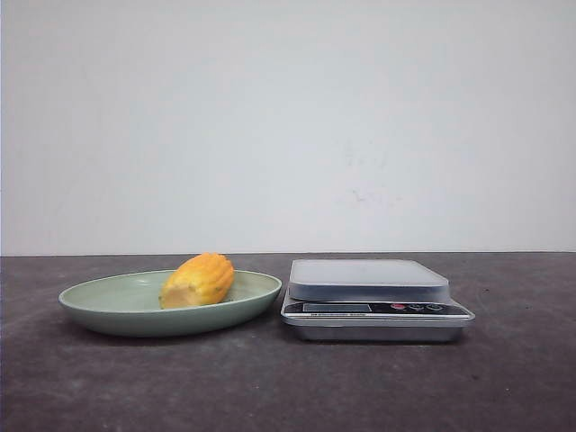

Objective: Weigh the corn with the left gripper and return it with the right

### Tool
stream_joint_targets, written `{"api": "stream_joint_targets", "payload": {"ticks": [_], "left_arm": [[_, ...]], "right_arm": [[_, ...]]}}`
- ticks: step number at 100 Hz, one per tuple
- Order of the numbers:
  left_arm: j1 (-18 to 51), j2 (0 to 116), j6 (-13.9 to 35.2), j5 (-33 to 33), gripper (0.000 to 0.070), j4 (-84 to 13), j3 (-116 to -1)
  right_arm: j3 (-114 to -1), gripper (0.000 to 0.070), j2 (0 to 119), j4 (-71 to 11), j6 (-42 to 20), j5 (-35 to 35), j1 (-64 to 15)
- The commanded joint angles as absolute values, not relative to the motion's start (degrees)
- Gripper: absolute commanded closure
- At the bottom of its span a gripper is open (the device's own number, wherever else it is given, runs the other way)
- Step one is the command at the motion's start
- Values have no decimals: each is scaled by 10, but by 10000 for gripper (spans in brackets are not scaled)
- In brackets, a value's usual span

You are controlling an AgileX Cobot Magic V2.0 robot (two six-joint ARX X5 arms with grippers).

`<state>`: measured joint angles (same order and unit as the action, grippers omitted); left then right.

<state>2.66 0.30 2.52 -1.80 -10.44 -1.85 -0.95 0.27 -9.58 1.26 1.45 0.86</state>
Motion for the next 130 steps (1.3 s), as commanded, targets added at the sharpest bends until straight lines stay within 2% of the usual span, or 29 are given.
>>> {"api": "stream_joint_targets", "payload": {"ticks": [1,79,103,124,130], "left_arm": [[27,2,22,-19,688,-107,-9],[27,2,22,-19,688,-107,-9],[27,2,24,-19,688,-107,-9],[27,2,29,-19,689,-106,-9],[27,2,53,-19,689,-100,-9]], "right_arm": [[-7,691,2,-88,15,15,10],[-7,691,2,-88,14,15,10],[-7,691,2,-97,-70,15,9],[-8,694,3,-100,-78,15,9],[-8,695,3,-100,-102,15,9]]}}
